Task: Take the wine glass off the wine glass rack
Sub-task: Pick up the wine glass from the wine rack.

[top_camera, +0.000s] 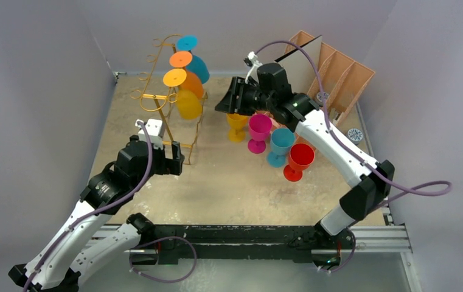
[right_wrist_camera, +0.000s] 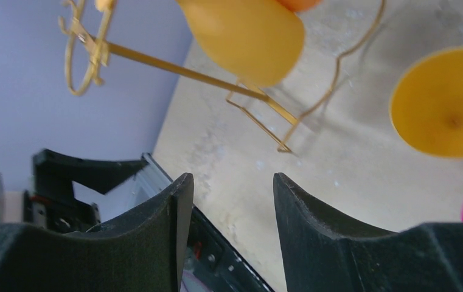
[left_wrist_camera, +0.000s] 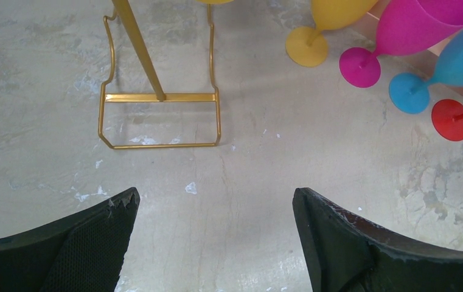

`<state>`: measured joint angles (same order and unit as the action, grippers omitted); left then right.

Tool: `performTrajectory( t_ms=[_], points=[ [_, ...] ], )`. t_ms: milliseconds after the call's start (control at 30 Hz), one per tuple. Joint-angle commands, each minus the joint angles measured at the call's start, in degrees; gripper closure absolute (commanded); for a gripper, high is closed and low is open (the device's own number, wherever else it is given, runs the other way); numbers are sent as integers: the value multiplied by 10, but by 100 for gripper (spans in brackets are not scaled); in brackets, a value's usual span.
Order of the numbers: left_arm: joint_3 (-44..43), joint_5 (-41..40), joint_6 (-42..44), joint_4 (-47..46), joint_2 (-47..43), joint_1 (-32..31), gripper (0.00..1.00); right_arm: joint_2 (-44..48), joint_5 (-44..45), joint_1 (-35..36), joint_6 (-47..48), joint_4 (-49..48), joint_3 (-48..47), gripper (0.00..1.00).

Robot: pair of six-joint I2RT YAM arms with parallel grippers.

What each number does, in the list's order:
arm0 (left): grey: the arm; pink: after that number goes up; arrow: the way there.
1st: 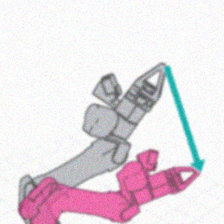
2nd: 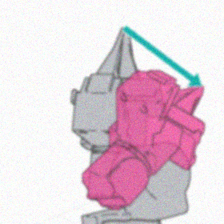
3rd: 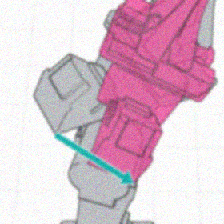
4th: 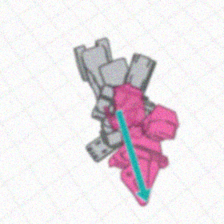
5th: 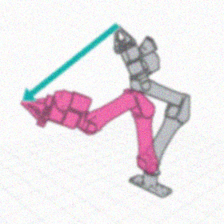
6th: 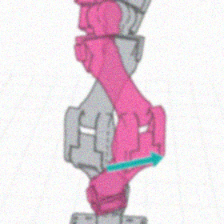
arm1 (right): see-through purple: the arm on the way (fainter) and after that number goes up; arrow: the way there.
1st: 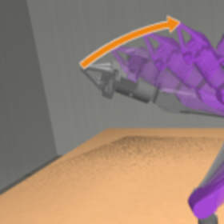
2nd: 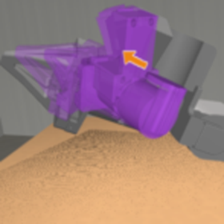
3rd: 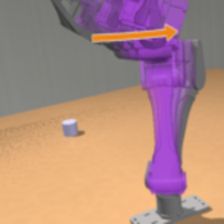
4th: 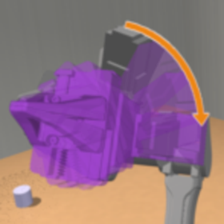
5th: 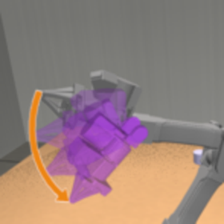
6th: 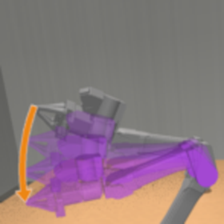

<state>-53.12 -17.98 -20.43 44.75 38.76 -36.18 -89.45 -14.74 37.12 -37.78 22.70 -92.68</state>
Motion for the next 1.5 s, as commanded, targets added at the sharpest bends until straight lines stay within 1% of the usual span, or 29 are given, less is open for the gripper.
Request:
performTrajectory(
  t_ms=[0, 100, 233, 333, 533, 700, 867, 1000, 1167, 1367, 1467],
  points=[
    [-7, 10, -1, -3, 3, -2, 5, -33, -25, 12, -31, -51, -81, 46],
    [-11, 16, -8, -7, 9, -2, 4, -76, -11, 34, -42, -66, -130, 46],
    [-16, 51, 4, -24, 14, -2, 4, -139, 10, 46, -68, -64, -208, 46],
    [-29, 56, 2, -6, 23, -2, 4, -171, 21, 48, -85, -71, -253, 45],
    [-28, 55, 1, 5, 12, -2, 4, -214, 64, 52, -94, -103, -295, 44],
    [-31, 56, 1, 9, 7, -2, 4, -266, 60, 53, -104, -83, -373, 44],
    [-33, 49, 0, 18, 4, -2, 4, -287, 53, 52, -119, -91, -385, 46],
    [-34, 47, -1, 20, 1, -2, 4, -284, 67, 52, -121, -90, -374, 53],
    [-30, 40, -6, 21, -1, -2, 4, -283, 68, 53, -123, -89, -373, 71],
    [-23, 37, -12, 22, 0, -2, 4, -285, 57, 52, -148, -104, -376, 82],
    [-25, 37, -12, 21, 0, -3, 4, -288, 54, 52, -165, -105, -378, 87]
  ],
)
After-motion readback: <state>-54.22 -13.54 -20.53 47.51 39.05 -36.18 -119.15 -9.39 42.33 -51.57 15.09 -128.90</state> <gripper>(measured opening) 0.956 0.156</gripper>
